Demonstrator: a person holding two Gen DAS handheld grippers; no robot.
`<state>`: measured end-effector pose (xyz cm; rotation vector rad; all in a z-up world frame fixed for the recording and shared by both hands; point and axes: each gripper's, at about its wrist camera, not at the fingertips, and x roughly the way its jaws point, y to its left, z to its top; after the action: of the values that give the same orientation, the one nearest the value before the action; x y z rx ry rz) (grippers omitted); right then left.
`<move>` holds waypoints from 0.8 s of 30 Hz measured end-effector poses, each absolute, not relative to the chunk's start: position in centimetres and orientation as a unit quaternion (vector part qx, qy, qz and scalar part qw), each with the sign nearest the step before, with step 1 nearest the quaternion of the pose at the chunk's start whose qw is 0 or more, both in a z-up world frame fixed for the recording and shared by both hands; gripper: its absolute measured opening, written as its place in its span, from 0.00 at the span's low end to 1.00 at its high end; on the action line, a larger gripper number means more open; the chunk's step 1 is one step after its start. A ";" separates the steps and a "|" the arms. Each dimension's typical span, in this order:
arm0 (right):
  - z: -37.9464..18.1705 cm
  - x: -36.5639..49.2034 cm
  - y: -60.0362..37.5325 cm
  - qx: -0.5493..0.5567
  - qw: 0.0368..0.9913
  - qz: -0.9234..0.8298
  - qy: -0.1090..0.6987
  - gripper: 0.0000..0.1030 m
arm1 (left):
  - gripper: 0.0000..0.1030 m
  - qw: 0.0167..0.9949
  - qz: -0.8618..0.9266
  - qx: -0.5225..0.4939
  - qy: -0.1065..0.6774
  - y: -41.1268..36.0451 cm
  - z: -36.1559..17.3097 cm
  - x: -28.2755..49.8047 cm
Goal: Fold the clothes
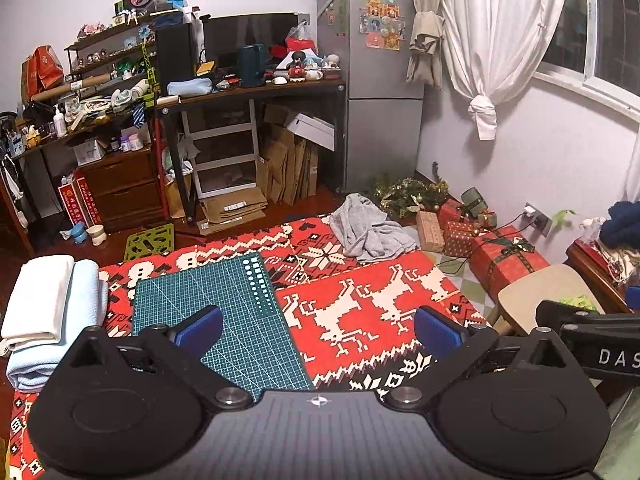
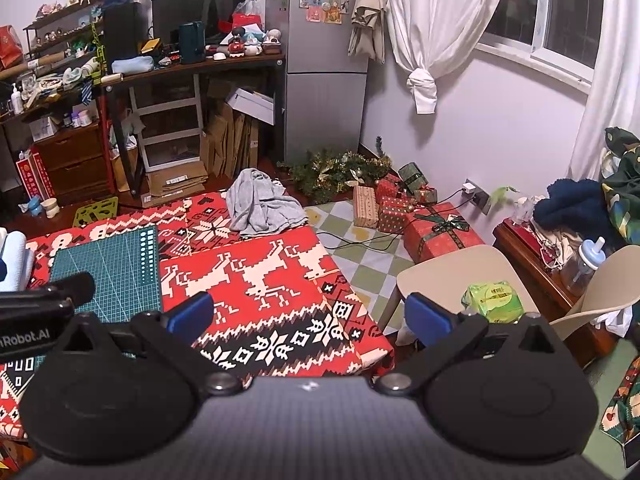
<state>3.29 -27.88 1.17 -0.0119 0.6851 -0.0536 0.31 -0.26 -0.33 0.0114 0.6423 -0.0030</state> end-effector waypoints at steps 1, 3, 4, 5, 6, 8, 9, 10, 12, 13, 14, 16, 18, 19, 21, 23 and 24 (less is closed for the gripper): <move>1.1 3.3 -27.9 -0.005 0.942 -0.027 0.335 1.00 | 1.00 0.949 -0.004 0.003 0.316 -0.2 -0.4 0.3; 0.9 3.4 -27.9 -0.003 0.942 -0.028 0.334 1.00 | 1.00 0.949 -0.004 0.002 0.314 -0.2 -0.6 0.3; 0.7 3.5 -27.9 -0.004 0.942 -0.029 0.335 1.00 | 1.00 0.950 -0.004 0.002 0.312 -0.3 -0.7 0.3; 0.6 3.6 -27.9 -0.005 0.942 -0.030 0.335 1.00 | 1.00 0.951 -0.003 0.003 0.311 -0.3 -0.8 0.3; 0.4 3.6 -27.8 -0.006 0.941 -0.032 0.336 1.00 | 1.00 0.951 -0.002 0.004 0.309 -0.3 -0.9 0.3; -0.1 3.9 -27.8 -0.008 0.941 -0.033 0.337 1.00 | 1.00 0.951 -0.002 0.004 0.309 -0.3 -1.2 0.4; -0.3 4.0 -27.8 -0.009 0.941 -0.034 0.338 1.00 | 1.00 0.951 -0.004 0.003 0.308 -0.3 -1.3 0.5; -0.5 4.2 -27.8 -0.010 0.940 -0.034 0.339 1.00 | 1.00 0.952 -0.007 -0.001 0.306 -0.3 -1.5 0.6; -1.1 4.6 -27.7 -0.012 0.939 -0.033 0.343 1.00 | 1.00 0.952 -0.013 -0.010 0.304 -0.2 -2.0 0.8; -1.3 4.8 -27.6 -0.014 0.938 -0.033 0.345 1.00 | 1.00 0.952 -0.015 -0.015 0.306 0.0 -2.2 1.0; -1.6 5.0 -27.6 -0.015 0.938 -0.033 0.346 1.00 | 1.00 0.952 -0.016 -0.019 0.307 0.1 -2.5 1.2; -2.2 5.5 -27.5 -0.017 0.937 -0.031 0.347 1.00 | 1.00 0.952 -0.013 -0.020 0.306 0.2 -3.0 1.7; -2.9 6.2 -27.5 -0.018 0.937 -0.030 0.348 1.00 | 1.00 0.953 -0.009 -0.015 0.301 0.3 -3.7 2.3; -3.4 6.6 -27.4 -0.017 0.936 -0.030 0.350 1.00 | 1.00 0.954 -0.009 -0.011 0.300 0.3 -4.0 2.7; -4.4 7.6 -27.4 -0.012 0.935 -0.026 0.353 1.00 | 1.00 0.953 -0.019 -0.011 0.303 0.5 -4.7 3.5; -5.6 8.8 -27.2 -0.020 0.935 -0.025 0.352 1.00 | 1.00 0.951 -0.029 -0.015 0.306 0.7 -5.4 4.5; -6.2 9.5 -27.1 -0.025 0.936 -0.025 0.351 1.00 | 1.00 0.951 -0.026 -0.012 0.307 0.7 -5.9 5.2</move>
<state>9.48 -27.08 -6.18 -0.0519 0.7178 -0.0518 5.15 0.73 -5.87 -0.0252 0.6241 -0.0536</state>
